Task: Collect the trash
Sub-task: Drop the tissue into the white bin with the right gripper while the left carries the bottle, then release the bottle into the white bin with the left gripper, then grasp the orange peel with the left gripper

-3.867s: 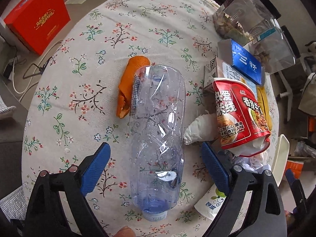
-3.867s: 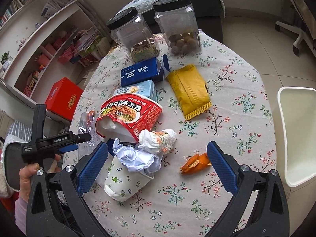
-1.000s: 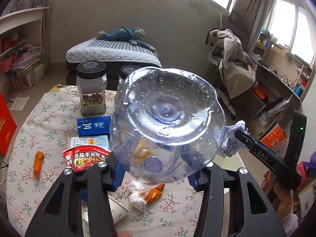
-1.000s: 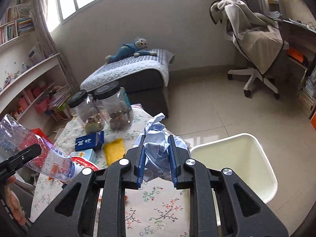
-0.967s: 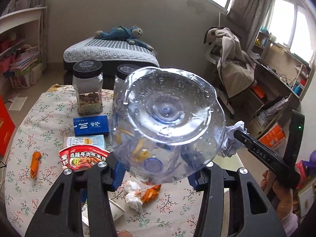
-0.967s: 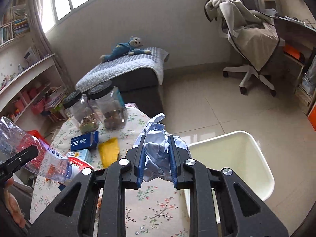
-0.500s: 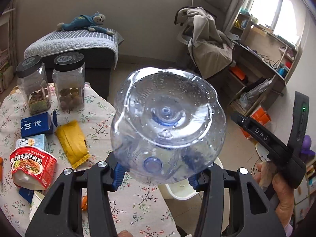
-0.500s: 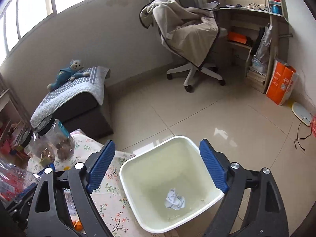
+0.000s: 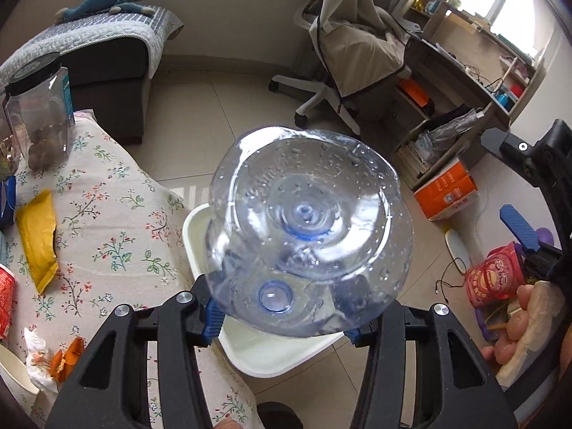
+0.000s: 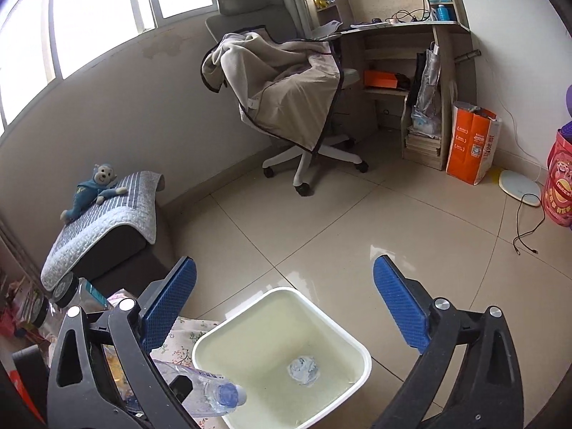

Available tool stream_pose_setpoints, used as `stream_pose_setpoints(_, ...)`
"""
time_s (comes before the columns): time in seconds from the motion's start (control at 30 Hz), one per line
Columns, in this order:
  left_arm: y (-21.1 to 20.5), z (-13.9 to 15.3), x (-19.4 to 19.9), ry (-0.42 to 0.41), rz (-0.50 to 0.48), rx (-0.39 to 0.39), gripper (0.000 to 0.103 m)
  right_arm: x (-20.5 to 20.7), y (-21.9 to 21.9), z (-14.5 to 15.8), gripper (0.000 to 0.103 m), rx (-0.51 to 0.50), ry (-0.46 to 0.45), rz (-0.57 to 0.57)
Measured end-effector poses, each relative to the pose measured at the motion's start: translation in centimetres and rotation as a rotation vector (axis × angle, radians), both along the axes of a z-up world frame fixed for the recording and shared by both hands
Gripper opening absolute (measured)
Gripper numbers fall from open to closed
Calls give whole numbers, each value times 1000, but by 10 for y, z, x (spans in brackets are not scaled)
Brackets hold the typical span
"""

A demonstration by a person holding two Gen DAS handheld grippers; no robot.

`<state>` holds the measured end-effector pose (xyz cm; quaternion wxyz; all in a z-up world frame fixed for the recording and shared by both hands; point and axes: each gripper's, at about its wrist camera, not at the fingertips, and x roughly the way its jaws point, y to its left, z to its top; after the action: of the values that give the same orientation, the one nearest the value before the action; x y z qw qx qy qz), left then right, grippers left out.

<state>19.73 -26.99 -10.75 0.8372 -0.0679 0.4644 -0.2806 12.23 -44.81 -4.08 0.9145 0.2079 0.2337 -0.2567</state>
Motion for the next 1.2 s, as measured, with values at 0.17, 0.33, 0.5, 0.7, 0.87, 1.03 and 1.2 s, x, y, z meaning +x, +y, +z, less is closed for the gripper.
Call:
stream_pose_setpoints(0.17,-2,-2,0,21,-4,-8,78,-3,-2,3,96,-10,-13,-15)
stream_pose_setpoints(0.33,31,12,-1,-65,96,65,78,2,21,4,96,-68,3,23)
stream_pose_setpoints(0.5,79,39,-5,-200,232,142,78,12,62,4,96,-159,38,98)
stream_pose_setpoints(0.7,132,61,-12,-297,375,188,85,24,118,1,96,-230,62,206)
stream_pose_setpoints(0.87,167,65,-18,-347,461,243,85,32,161,1,96,-277,64,276)
stream_pose_setpoints(1.03,201,65,-23,-365,521,277,85,39,201,-2,96,-320,78,344)
stream_pose_setpoints(1.2,233,61,-24,-359,563,312,85,44,237,-4,96,-355,83,404)
